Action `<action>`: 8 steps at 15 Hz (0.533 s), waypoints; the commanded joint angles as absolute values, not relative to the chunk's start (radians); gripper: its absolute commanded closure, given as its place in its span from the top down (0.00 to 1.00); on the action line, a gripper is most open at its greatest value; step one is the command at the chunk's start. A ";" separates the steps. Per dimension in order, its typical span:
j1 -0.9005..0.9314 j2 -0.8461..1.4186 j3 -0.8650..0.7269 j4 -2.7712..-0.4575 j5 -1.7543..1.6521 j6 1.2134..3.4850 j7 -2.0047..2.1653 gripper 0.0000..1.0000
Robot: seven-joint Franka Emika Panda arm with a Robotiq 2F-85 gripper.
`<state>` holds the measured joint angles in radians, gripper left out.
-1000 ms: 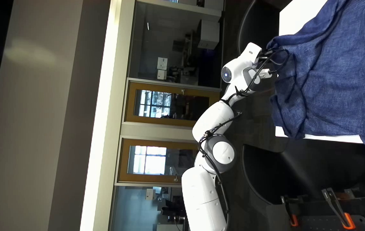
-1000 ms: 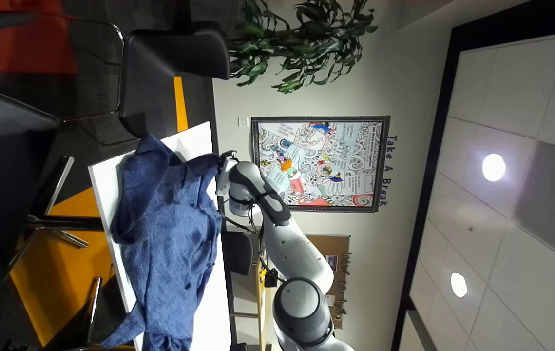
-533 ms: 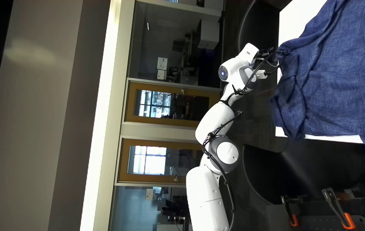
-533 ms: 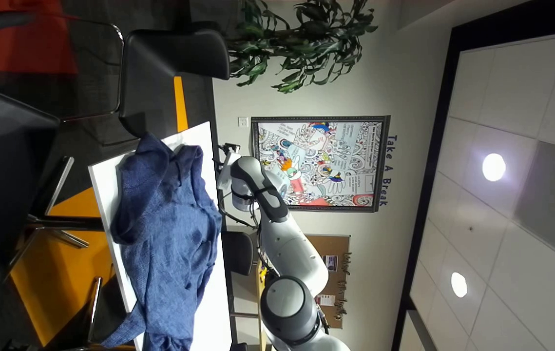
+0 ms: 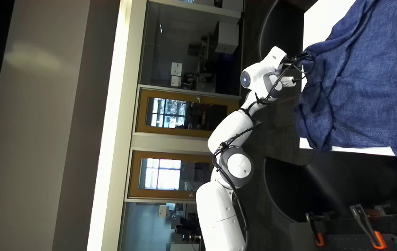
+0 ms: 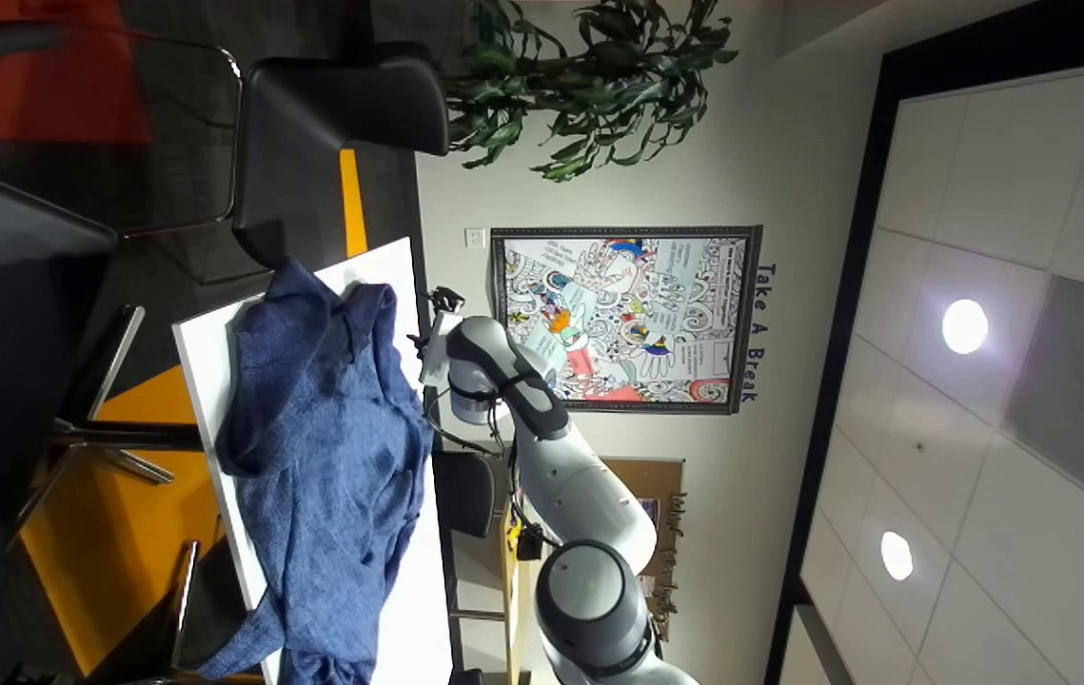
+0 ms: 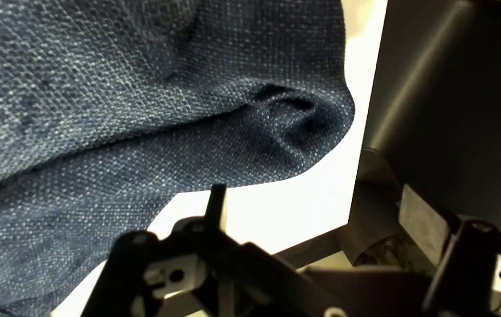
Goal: Unfold the object and spread it to the part of the table
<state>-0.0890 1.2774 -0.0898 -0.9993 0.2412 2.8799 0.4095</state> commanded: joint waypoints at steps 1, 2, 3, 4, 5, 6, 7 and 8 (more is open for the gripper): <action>-0.125 1.122 -0.014 -1.236 0.263 2.945 0.306 1.00; -0.145 1.097 0.015 -1.276 0.263 2.952 0.274 1.00; -0.169 1.071 0.049 -1.316 0.263 2.954 0.239 1.00; -0.193 1.050 0.076 -1.351 0.264 2.957 0.206 1.00; -0.210 1.025 0.091 -1.390 0.263 2.962 0.182 1.00; -0.225 1.000 0.102 -1.429 0.264 2.965 0.164 1.00; -0.239 0.975 0.110 -1.470 0.263 2.971 0.146 1.00; -0.252 0.951 0.113 -1.510 0.263 2.979 0.130 1.00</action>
